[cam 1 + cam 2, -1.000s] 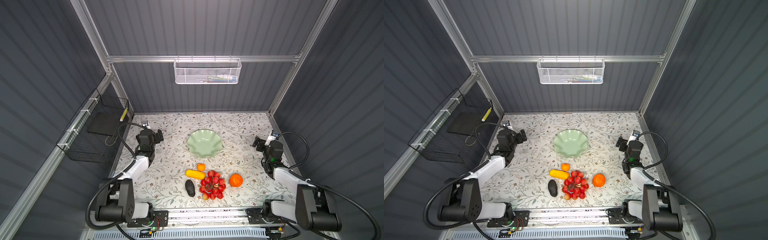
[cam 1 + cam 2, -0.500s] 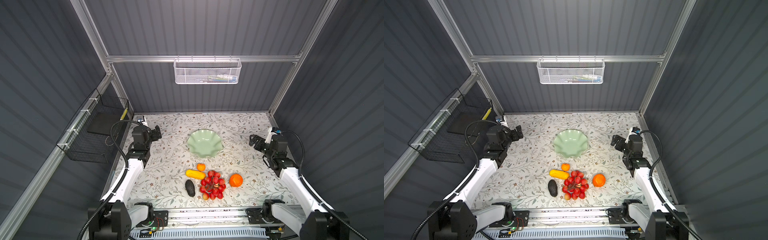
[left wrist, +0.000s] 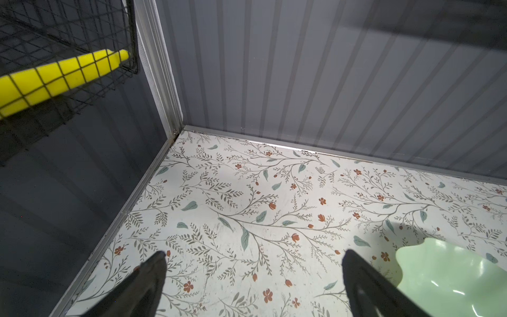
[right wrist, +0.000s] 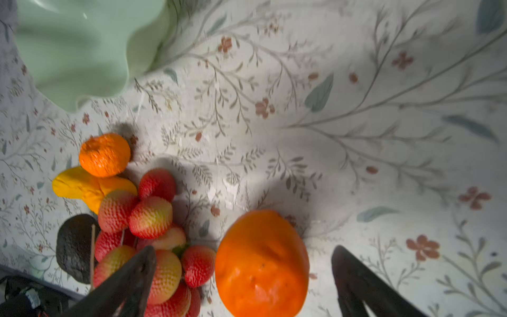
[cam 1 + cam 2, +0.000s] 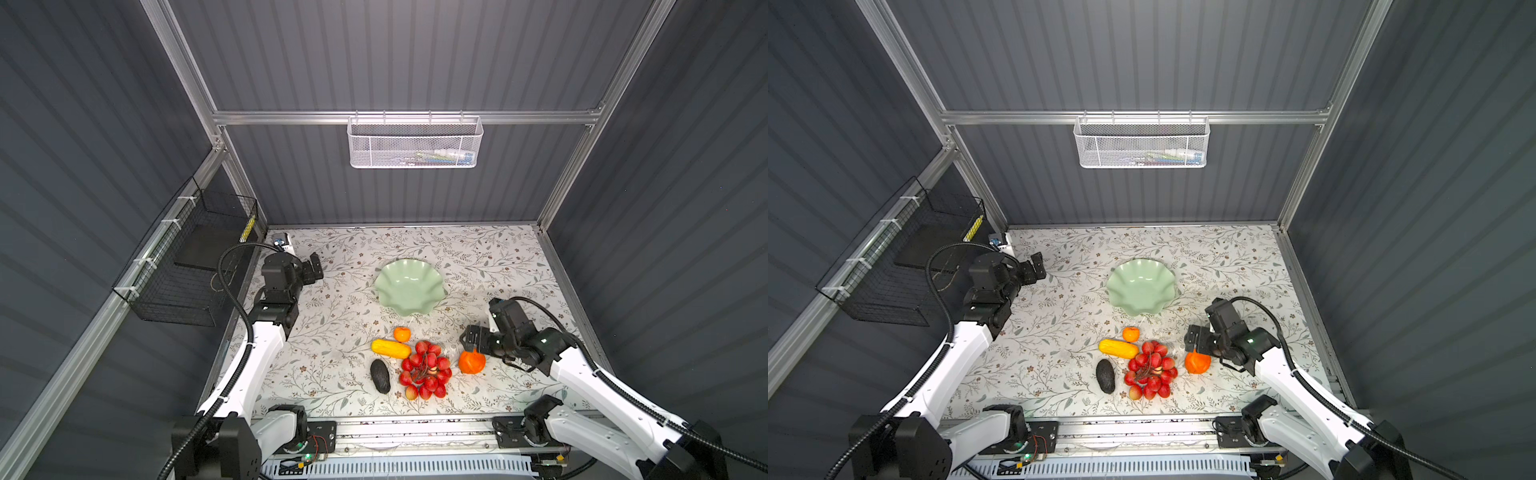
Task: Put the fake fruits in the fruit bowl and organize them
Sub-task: 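Reach the right gripper to the large orange fruit and grasp it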
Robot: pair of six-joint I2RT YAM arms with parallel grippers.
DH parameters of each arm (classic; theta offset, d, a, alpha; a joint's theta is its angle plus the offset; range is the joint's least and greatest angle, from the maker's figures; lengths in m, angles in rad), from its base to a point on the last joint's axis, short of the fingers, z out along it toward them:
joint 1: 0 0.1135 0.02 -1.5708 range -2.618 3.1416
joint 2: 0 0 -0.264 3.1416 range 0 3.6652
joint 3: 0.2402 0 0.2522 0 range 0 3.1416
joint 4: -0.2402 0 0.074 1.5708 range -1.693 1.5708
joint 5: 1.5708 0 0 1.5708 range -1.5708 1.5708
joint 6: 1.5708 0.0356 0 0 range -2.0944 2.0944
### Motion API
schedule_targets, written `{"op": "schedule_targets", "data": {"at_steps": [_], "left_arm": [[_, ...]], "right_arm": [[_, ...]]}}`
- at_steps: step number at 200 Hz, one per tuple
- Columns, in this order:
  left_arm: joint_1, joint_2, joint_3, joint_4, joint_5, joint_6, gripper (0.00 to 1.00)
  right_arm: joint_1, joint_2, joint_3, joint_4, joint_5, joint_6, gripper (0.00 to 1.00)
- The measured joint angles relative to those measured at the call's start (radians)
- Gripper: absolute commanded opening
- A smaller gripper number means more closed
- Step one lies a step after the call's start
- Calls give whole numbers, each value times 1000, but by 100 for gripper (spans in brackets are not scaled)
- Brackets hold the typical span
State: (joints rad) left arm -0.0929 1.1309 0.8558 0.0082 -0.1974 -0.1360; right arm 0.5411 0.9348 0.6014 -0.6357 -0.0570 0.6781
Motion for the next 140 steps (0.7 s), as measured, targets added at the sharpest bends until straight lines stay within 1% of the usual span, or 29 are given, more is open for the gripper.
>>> {"op": "schedule_targets", "data": {"at_steps": [15, 36, 77, 106, 125, 140], "left_arm": [[0, 0, 0, -2, 0, 0, 100], [0, 0, 0, -6, 0, 0, 100], [0, -2, 0, -15, 0, -7, 100], [0, -6, 0, -17, -3, -7, 100], [0, -11, 0, -16, -8, -8, 100], [0, -12, 0, -17, -11, -8, 100]], "right_arm": [[35, 0, -24, -20, 0, 41, 99], [73, 6, -47, -32, 0, 87, 96], [101, 65, -53, -4, -1, 139, 81], [102, 116, -55, 28, -2, 149, 68], [103, 121, -56, 50, -2, 148, 59], [104, 120, -57, 53, 8, 145, 55]]}}
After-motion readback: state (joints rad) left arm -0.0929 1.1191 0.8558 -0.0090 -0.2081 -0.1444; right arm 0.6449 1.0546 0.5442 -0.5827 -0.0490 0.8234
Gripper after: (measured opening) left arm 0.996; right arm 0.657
